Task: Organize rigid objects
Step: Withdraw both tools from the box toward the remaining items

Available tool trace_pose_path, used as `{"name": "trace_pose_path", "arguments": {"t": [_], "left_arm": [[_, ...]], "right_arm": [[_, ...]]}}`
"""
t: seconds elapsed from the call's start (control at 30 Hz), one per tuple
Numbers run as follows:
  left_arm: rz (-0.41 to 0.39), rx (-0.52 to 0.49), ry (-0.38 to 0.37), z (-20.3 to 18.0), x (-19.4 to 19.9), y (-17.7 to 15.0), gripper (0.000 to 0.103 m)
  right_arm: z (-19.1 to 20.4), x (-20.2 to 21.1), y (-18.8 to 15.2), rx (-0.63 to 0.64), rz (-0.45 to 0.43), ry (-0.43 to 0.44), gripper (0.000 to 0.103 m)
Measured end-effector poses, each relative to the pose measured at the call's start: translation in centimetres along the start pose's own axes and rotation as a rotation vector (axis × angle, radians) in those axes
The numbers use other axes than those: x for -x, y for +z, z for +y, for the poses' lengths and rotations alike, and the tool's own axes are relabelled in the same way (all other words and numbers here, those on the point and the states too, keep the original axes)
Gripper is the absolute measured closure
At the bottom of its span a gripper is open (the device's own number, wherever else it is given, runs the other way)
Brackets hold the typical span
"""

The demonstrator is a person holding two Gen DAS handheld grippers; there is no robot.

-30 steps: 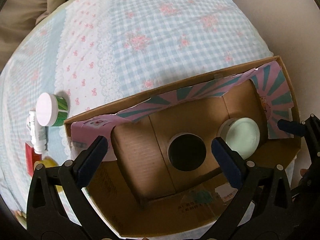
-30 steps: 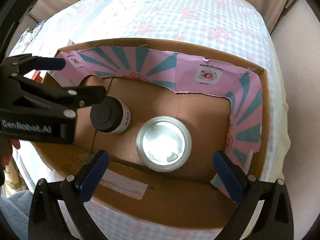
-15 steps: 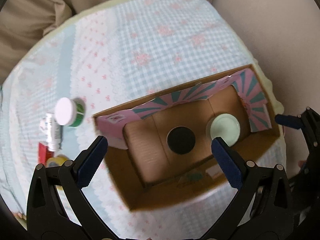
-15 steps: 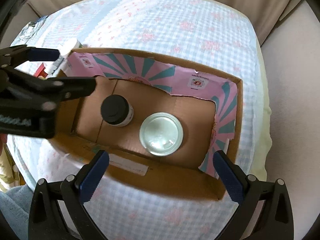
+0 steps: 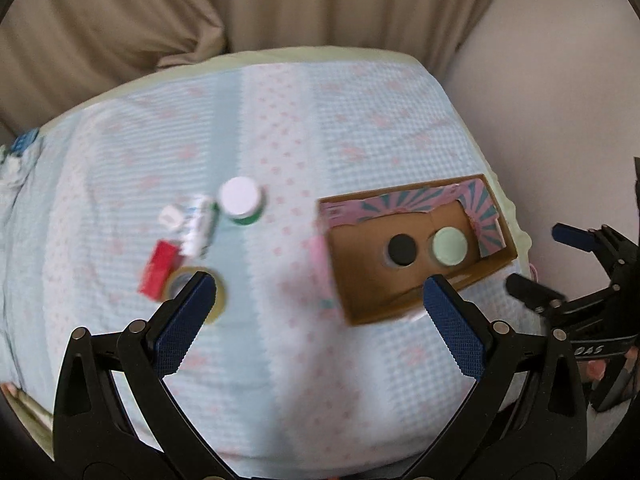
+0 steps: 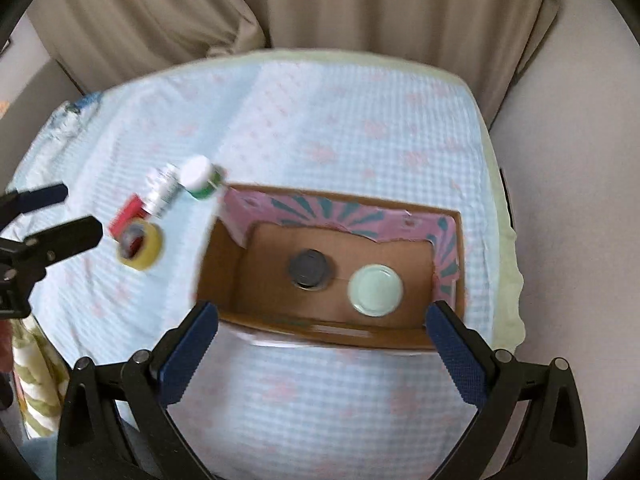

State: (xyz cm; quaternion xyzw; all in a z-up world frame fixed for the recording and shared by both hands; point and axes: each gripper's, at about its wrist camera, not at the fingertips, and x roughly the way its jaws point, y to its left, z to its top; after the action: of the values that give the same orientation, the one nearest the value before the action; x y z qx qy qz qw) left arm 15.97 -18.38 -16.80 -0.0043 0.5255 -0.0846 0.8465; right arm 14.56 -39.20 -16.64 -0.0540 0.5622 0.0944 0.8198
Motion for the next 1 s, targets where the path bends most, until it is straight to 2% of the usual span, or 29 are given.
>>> {"name": "trace_pose_path", "arguments": {"t": [0.23,0.5,0.63,0.8,1.0], "left_arm": [[-0.025,0.047,0.03,10.6,4.4,-2.6,0.0],[0.019,0.106,0.012,21.0,4.3,-3.6,0.0],[0.055,0.079,-0.001,24.3,2.7,-3.2,0.0],[0.135,0.04,-0.039,28.3,-1.1,-2.6,0.0],[0.214,-0.015,-0.063,30.5,-6.2,-0.6,0.0]], "right_arm": [[8.1,3.2,-0.8,-0.004,-0.065,0.023,0.0],[17.4,1.4,-0.8,0.04,-0.026,0.037,0.0],[21.5,-0.3,-0.7,0.044,-0.005,0.036,0.0],[25.8,-2.8,-0.2,-0.002,0.009,0.044,0.0],[30.1,-6.4,-0.1,-0.019,0.025,0.051,0.0]]}}
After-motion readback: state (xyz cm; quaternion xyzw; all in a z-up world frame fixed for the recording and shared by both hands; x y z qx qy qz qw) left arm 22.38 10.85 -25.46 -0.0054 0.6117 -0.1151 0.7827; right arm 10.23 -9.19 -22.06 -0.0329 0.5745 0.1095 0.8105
